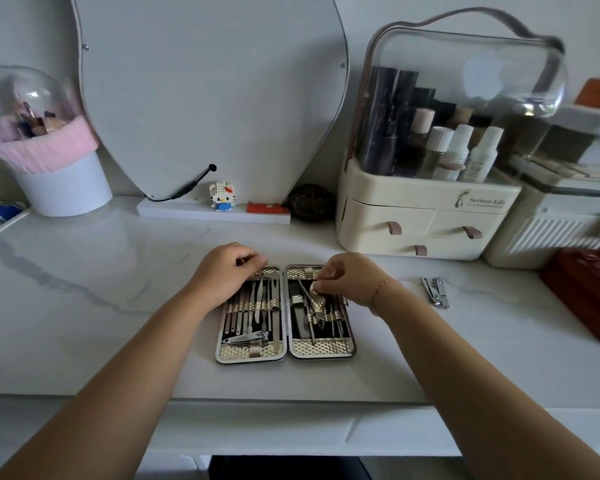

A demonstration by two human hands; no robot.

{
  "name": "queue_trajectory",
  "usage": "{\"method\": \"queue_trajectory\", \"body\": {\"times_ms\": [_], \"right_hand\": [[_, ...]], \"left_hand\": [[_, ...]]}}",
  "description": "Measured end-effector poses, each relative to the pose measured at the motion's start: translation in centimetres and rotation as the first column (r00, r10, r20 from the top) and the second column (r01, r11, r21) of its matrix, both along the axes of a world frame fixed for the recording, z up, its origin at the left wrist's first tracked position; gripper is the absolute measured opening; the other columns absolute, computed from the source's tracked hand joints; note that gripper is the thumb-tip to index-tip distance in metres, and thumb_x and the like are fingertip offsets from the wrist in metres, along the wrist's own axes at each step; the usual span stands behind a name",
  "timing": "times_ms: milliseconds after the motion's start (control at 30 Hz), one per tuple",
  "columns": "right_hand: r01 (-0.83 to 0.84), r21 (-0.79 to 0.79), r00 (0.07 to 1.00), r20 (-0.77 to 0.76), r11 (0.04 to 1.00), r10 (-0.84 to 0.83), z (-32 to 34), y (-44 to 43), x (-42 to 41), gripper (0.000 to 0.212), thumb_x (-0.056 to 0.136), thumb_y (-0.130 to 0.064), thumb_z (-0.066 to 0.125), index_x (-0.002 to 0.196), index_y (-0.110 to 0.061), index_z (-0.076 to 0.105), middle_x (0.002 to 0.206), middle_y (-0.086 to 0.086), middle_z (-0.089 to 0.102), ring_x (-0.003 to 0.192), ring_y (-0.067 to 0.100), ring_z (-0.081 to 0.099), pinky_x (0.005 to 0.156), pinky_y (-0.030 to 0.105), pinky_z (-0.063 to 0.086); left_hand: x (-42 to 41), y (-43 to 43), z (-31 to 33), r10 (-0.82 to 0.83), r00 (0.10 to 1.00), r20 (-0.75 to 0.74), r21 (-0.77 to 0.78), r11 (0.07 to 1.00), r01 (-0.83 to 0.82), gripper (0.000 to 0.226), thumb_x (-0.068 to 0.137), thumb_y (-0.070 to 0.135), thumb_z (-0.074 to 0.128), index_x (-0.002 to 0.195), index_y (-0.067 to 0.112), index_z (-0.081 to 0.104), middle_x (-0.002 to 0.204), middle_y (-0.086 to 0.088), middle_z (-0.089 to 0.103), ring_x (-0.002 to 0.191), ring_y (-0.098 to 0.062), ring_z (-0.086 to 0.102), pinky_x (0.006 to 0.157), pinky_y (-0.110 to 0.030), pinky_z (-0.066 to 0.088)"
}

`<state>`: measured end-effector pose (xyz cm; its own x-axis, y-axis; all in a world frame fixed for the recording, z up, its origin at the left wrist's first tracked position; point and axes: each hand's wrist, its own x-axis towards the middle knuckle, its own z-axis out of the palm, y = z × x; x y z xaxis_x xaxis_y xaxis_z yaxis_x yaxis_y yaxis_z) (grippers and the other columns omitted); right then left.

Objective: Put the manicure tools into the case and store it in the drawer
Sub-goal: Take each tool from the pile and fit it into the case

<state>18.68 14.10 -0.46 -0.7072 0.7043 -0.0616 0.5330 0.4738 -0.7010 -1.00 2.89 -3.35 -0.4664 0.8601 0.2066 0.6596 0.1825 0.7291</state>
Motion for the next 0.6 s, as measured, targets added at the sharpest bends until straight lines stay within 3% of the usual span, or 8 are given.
{"method": "queue_trajectory", "body": {"times_ms": [67,167,233,333,467,600], "right_hand": [[0.064,0.098,0.991,-0.123,0.993,-0.051,-0.2,-0.2,1.4,0.007,0.078,-0.022,0.072,0.078,-0.019,0.066,0.07,-0.002,0.06,0.064,0.009,0.05,0.061,0.021,0.042],[0.31,0.162,0.908,-0.342,0.937,-0.241,0.2,1.1,5.5,0.006,0.076,-0.018,0.073,0.076,-0.02,0.067,0.072,0.0,0.065,0.064,0.009,0.056,0.062,0.015,0.044],[0.481,0.171,0.839,-0.376,0.86,-0.394,0.5,2.7,8.9,0.008,0.073,-0.017,0.075,0.076,-0.018,0.067,0.069,0.001,0.064,0.061,0.013,0.055,0.063,0.022,0.046],[0.606,0.175,0.787,-0.272,0.776,-0.554,-0.1,4.4,12.8,0.014,0.073,-0.023,0.076,0.08,-0.015,0.067,0.07,0.001,0.06,0.067,0.018,0.053,0.068,0.026,0.039],[0.62,0.1,0.784,-0.121,0.778,-0.609,-1.3,5.2,13.5,0.019,0.073,-0.033,0.076,0.069,-0.019,0.063,0.067,-0.002,0.058,0.072,0.022,0.054,0.067,0.027,0.038],[0.634,0.118,0.772,-0.048,0.764,-0.634,-1.1,5.4,13.1,0.022,0.076,-0.035,0.072,0.06,-0.019,0.067,0.056,-0.001,0.056,0.059,0.021,0.049,0.057,0.027,0.036]], "left_hand": [[-0.1,-0.1,0.0,-0.003,1.0,0.005,0.0,1.0,0.003,0.032,0.091,0.041,0.055,0.102,0.015,0.07,0.097,0.002,0.066,0.092,-0.014,0.06,0.081,-0.032,0.046],[-0.3,-0.2,-0.1,-0.01,1.0,0.018,0.003,1.0,0.01,0.032,0.09,0.043,0.054,0.098,0.017,0.071,0.092,-0.001,0.068,0.088,-0.017,0.062,0.081,-0.036,0.048],[-0.3,-0.1,-0.2,-0.012,1.0,0.028,0.009,1.0,0.011,0.032,0.09,0.044,0.054,0.096,0.017,0.071,0.09,-0.003,0.068,0.087,-0.02,0.063,0.083,-0.04,0.05],[-0.3,-0.2,-0.2,-0.014,0.999,0.036,0.012,1.0,0.014,0.03,0.09,0.043,0.055,0.096,0.019,0.071,0.09,-0.004,0.069,0.088,-0.022,0.064,0.085,-0.043,0.05],[-0.2,-0.4,-0.1,-0.02,0.997,0.08,0.03,0.999,0.017,0.023,0.091,0.039,0.056,0.094,0.024,0.072,0.092,-0.002,0.07,0.09,-0.019,0.064,0.087,-0.039,0.049],[0.0,-0.5,0.0,-0.014,0.996,0.088,0.028,1.0,0.012,0.021,0.091,0.038,0.056,0.094,0.024,0.071,0.093,-0.001,0.069,0.09,-0.018,0.063,0.085,-0.036,0.048]]}}
